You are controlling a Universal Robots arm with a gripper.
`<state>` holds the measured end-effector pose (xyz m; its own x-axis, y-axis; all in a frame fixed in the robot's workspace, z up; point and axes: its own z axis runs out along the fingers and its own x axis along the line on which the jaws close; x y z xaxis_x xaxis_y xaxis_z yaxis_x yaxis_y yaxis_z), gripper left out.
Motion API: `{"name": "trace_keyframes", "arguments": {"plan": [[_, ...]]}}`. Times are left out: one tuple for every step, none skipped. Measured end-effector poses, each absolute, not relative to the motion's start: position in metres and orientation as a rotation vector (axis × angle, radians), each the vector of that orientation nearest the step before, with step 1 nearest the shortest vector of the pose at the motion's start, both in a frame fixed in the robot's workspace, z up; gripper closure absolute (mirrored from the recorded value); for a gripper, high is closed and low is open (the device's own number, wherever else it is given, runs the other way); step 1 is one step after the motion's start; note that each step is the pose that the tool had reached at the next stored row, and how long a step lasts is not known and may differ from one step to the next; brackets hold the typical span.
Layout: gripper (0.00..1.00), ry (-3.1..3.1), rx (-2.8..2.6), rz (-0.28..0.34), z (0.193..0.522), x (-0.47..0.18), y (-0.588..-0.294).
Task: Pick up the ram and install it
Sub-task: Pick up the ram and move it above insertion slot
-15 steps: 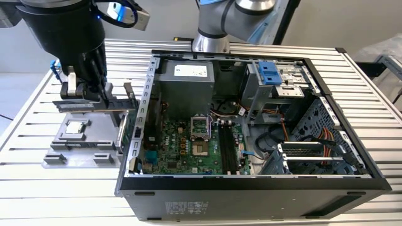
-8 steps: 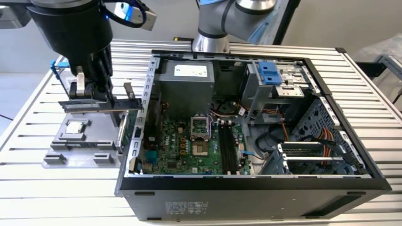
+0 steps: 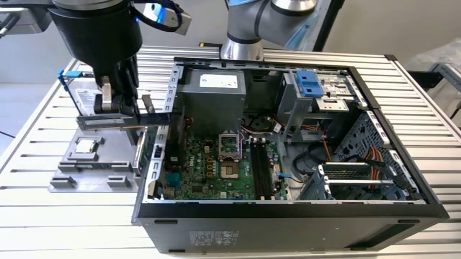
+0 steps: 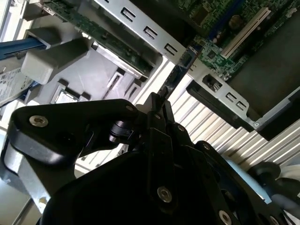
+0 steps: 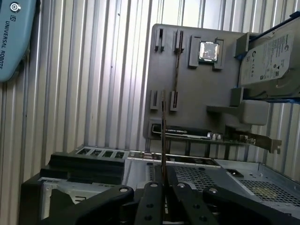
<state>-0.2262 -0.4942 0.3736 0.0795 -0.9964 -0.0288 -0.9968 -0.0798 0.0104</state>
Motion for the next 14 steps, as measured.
{"name": "trace_keyframes", "arguments": {"plan": [[1.00, 2.122, -2.300, 0.044, 0.374, -0.224, -0.494], [1.00, 2.122, -2.300, 0.044, 0.374, -0.223, -0.494], [1.00, 2.122, -2.300, 0.044, 0.374, -0.221, -0.494], [1.00, 2.122, -2.300, 0.044, 0.374, -0.219, -0.494], [1.00, 2.122, -2.300, 0.044, 0.374, -0.218, -0.494], [1.00, 2.123, -2.299, 0.044, 0.374, -0.216, -0.494], [1.00, 2.124, -2.298, 0.044, 0.374, -0.214, -0.494], [1.00, 2.126, -2.297, 0.044, 0.374, -0.213, -0.493], [1.00, 2.129, -2.294, 0.044, 0.374, -0.212, -0.492], [1.00, 2.131, -2.292, 0.044, 0.374, -0.211, -0.492], [1.00, 2.132, -2.291, 0.044, 0.374, -0.209, -0.491], [1.00, 2.134, -2.289, 0.044, 0.374, -0.208, -0.490], [1.00, 2.135, -2.288, 0.044, 0.374, -0.207, -0.489], [1.00, 2.137, -2.286, 0.044, 0.374, -0.205, -0.489]]}}
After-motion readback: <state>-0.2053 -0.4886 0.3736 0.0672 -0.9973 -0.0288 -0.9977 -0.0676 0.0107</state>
